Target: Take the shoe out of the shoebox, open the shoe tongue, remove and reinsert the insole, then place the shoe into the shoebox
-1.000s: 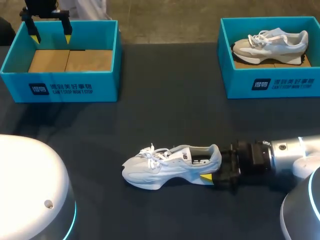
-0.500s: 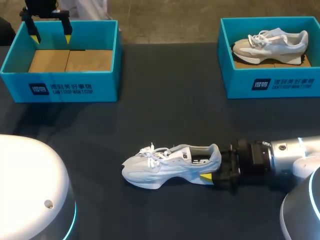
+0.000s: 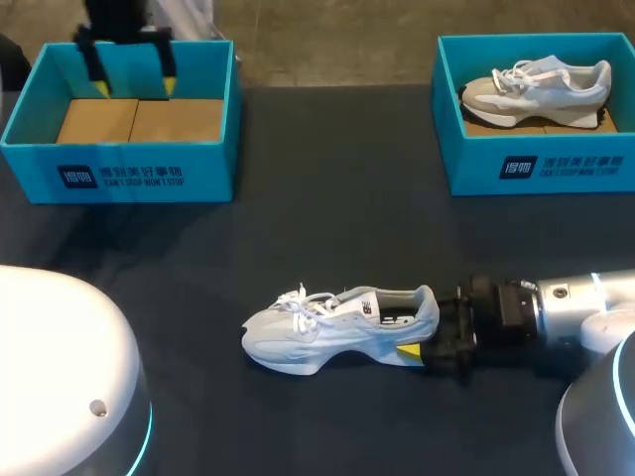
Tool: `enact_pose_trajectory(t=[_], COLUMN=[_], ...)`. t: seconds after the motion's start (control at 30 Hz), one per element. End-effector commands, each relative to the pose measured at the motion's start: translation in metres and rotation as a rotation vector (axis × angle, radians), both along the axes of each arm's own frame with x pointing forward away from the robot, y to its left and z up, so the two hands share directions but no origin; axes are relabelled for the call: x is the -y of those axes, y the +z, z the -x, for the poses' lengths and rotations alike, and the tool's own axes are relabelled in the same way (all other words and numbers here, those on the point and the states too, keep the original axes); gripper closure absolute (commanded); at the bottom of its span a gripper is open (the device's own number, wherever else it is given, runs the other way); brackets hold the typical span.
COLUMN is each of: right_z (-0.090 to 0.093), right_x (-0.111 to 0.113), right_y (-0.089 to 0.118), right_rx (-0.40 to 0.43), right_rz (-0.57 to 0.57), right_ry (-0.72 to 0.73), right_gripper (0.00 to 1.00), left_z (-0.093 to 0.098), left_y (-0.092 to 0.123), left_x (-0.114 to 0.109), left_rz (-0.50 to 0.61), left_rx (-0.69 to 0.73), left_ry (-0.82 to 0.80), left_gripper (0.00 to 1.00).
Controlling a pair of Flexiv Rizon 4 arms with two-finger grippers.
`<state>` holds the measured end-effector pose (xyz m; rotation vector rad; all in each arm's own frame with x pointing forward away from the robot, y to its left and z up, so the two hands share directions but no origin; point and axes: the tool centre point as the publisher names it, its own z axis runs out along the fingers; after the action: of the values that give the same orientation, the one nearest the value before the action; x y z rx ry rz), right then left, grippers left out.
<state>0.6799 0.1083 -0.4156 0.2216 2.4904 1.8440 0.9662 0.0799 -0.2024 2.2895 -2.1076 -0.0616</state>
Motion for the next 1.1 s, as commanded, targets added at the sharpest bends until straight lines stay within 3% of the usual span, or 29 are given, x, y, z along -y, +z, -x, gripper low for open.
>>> enact_pose_trajectory(t=[0.03,0.33,0.9,1.1], right_z=[0.000,0.000,0.000,0.000], right_x=[-0.001,-0.001,-0.001,-0.001], right_y=[0.000,0.000,0.000,0.000], right_rx=[0.000,0.000,0.000,0.000], right_rz=[0.002,0.002,0.002,0.002], right_ry=[-0.002,-0.002,-0.002,-0.002], right_gripper=[1.00,1.00,1.00,1.00], left_z=[0.011,0.035,0.035,0.084], left_y=[-0.007,-0.014,-0.014,-0.027], left_x=[0.027,0.072,0.072,0.108], left_rz=[-0.012,0.058,0.058,0.072], left_rx=[0.004,-0.019,-0.019,0.001], left_ry=[-0.008,-0.106,-0.106,-0.168], left_gripper=[0.00,0.00,0.00,0.00])
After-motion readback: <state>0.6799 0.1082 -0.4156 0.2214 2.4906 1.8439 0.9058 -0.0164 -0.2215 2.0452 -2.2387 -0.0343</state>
